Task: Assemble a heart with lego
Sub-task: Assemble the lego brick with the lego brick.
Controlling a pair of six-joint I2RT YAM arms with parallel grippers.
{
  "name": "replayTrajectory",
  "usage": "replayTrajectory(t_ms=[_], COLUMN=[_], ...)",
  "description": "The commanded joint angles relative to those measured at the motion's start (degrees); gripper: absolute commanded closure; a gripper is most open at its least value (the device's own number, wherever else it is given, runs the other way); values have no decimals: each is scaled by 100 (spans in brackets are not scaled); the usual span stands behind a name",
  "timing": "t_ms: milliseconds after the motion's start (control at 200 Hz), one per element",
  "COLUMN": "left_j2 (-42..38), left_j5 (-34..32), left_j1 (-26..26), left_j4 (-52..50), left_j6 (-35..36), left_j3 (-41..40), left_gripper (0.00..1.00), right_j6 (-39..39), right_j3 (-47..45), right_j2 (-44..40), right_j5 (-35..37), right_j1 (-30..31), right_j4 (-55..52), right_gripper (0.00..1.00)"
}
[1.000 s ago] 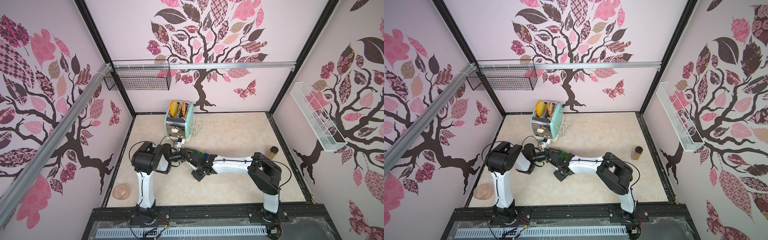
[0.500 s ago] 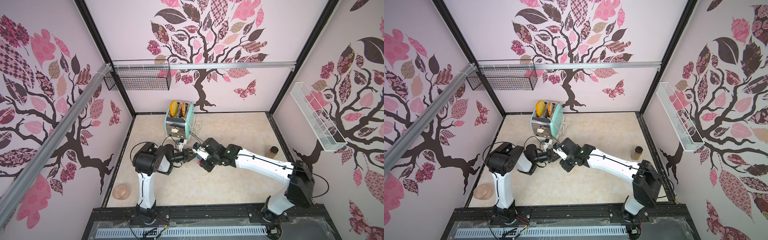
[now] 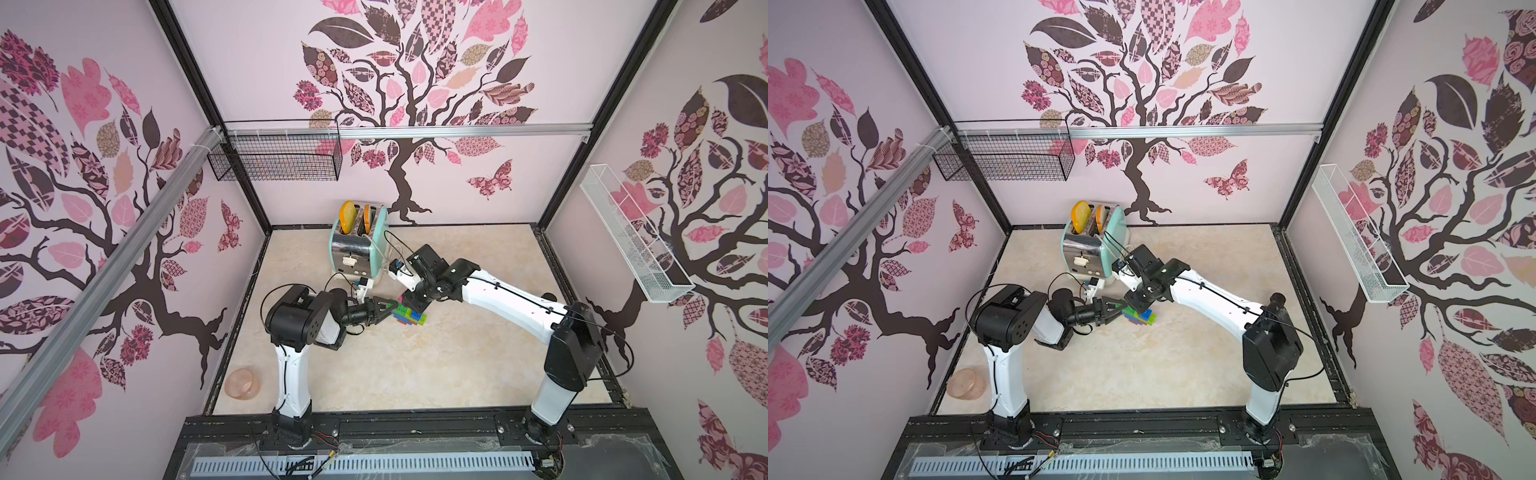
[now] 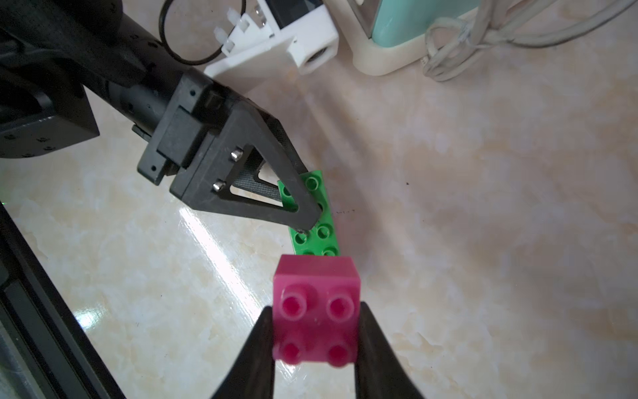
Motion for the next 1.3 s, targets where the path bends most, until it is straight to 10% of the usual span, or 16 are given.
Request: replayTrajectory(t_ms=[0,550,1295], left_j2=[82,-295,-413], left_j5=[-70,-122,-167], left_j1=[18,259,409], left_j4=[-307,-283,-226], left_j6=[157,158,74], left_j3=[-123,-245,-206], left_gripper=[48,20,18], right_j6=[-294,-1032,-1544], right_j3=[278,542,1491], right_j2=[-2,501,1304], right_j5=[-202,-376,-166], right_j1=[-33,-55,-34], right_j4=[-226,-427,-1076], right_gripper=[73,73,73])
